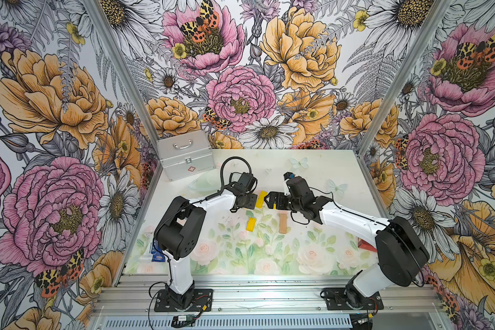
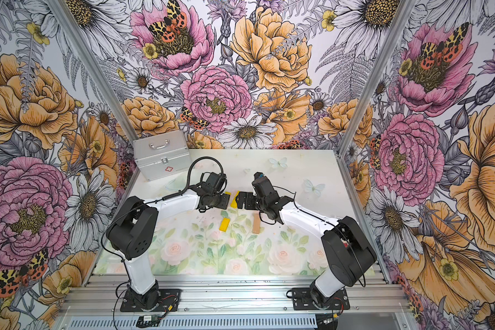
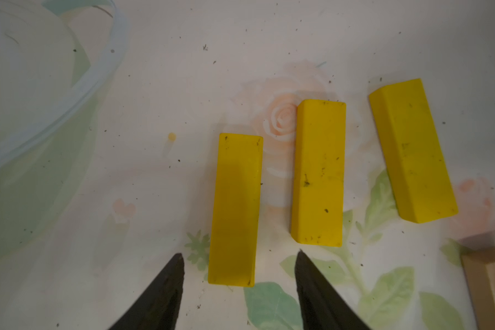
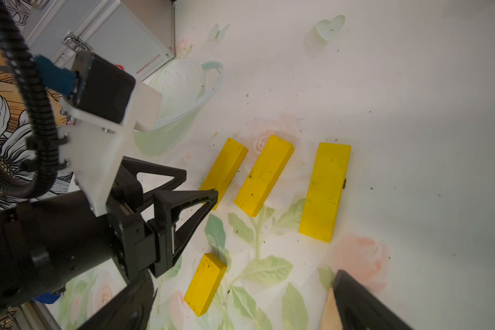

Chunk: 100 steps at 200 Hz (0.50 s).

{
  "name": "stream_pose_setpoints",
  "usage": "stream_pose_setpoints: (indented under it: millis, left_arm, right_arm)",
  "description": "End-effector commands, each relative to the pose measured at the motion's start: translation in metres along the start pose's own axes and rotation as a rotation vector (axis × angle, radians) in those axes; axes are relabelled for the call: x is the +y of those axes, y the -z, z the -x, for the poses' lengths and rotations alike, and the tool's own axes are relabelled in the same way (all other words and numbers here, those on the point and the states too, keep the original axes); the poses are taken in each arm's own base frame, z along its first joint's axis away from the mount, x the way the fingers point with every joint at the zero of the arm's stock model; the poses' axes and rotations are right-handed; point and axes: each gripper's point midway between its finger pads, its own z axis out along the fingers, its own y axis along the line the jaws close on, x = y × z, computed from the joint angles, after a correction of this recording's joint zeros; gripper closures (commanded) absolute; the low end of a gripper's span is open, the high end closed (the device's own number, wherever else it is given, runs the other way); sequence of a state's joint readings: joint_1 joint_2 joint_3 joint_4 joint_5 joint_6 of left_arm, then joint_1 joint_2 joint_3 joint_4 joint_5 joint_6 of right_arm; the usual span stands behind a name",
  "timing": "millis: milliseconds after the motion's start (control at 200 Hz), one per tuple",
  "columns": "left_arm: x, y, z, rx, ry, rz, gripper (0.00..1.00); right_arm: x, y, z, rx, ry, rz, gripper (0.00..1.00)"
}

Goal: Assemble the letter k with building blocks
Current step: Move the building block to the center of the board.

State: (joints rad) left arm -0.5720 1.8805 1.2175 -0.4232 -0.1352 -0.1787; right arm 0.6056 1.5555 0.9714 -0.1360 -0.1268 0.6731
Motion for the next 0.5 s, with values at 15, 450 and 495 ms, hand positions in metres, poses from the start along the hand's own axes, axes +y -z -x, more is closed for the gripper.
stream_pose_setpoints:
  millis: [15, 450, 495]
  left_arm:
    - [0.004, -0.005, 0.002, 0.020, -0.012, 0.011, 0.38]
    - [0.007, -0.019, 0.001, 0.057, 0.003, -0.019, 0.40]
    - [0.006, -0.020, 0.002, 0.058, -0.001, -0.025, 0.41]
  right_arm:
    - [0.016, 0.007, 0.008, -0.053, -0.023, 0.084, 0.01]
    - [0.013, 0.009, 0.005, -0.057, -0.025, 0.092, 0.01]
    - [0.013, 0.010, 0.005, -0.058, -0.025, 0.092, 0.01]
